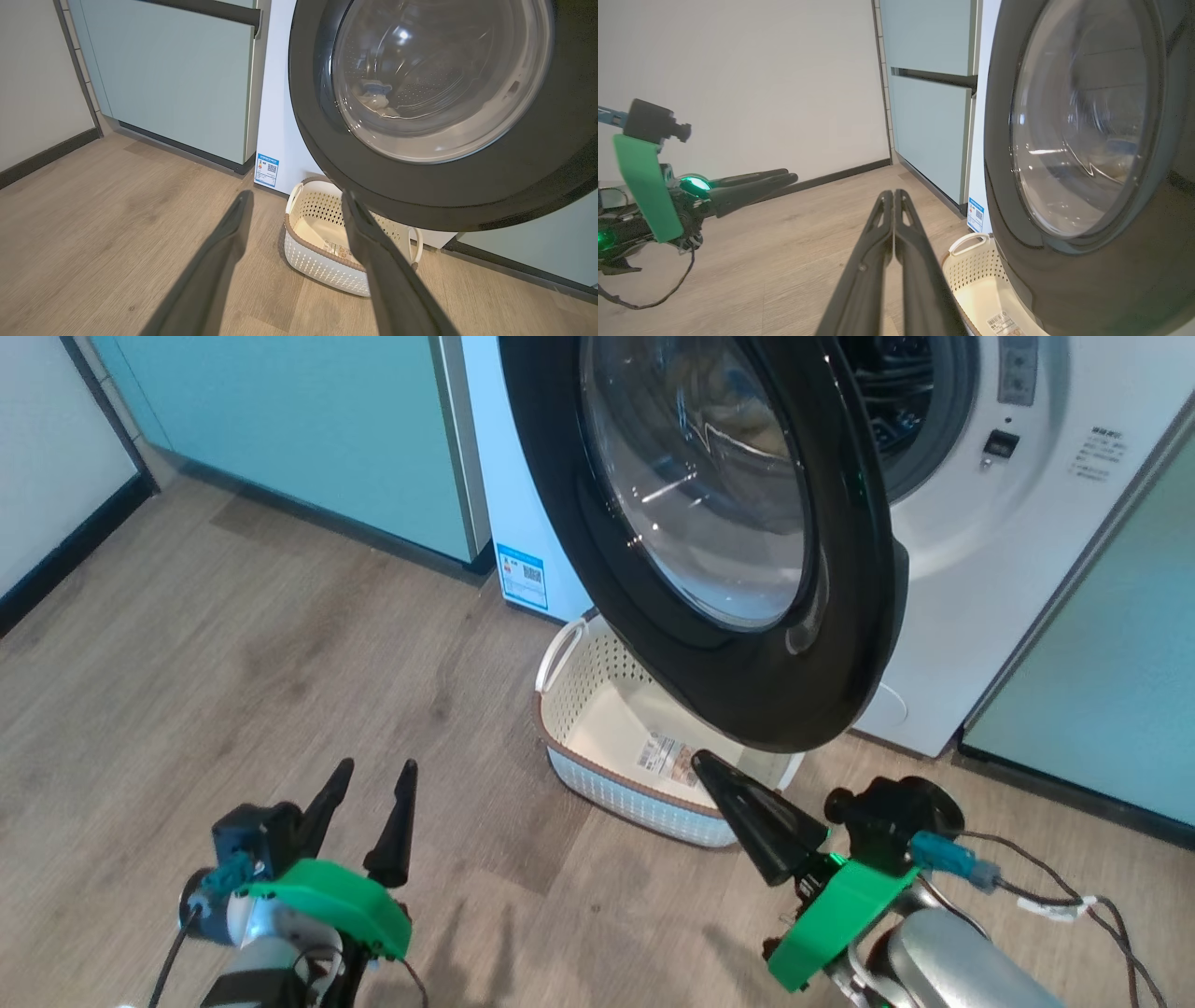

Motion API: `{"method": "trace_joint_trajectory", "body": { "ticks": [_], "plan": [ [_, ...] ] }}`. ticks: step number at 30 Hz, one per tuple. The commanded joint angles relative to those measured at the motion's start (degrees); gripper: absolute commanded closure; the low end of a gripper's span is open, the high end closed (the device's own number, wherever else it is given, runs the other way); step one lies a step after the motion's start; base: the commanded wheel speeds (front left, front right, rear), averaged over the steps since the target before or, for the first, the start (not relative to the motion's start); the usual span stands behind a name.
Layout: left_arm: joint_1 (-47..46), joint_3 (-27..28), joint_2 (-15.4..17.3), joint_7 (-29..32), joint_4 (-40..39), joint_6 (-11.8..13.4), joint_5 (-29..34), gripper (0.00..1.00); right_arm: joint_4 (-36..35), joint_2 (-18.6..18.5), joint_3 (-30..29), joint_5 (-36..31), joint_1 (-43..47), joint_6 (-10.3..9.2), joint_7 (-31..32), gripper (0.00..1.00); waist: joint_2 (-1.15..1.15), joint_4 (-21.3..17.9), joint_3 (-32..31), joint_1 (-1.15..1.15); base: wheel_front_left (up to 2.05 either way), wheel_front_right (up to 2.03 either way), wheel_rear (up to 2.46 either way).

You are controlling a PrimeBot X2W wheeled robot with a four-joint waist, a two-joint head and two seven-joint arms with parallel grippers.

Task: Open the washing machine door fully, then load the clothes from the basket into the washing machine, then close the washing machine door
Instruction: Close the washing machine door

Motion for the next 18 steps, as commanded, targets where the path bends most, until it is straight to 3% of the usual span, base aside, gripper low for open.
{"method": "trace_joint_trajectory", "body": {
  "ticks": [1,8,18],
  "plan": [
    [-3.47,1.57,0.44,-0.36,-1.61,-0.05,0.41,0.0,-0.25,1.15,-0.68,0.55,-2.75,-0.16,-0.38,1.0,0.0,0.0,0.79,0.0,0.0,0.0,0.0],
    [-4.93,1.15,-0.03,-0.36,-1.8,-0.06,0.31,0.0,3.77,3.37,-5.45,3.56,-5.31,-0.16,-0.38,1.0,0.0,-0.37,3.39,0.0,0.0,0.0,0.0],
    [-6.0,0.24,0.03,-0.36,-1.52,-0.06,0.1,0.0,8.49,4.57,-7.67,5.52,-9.77,-0.16,-0.38,1.0,0.0,-1.65,5.7,0.0,0.0,0.0,0.0]
  ]
}}
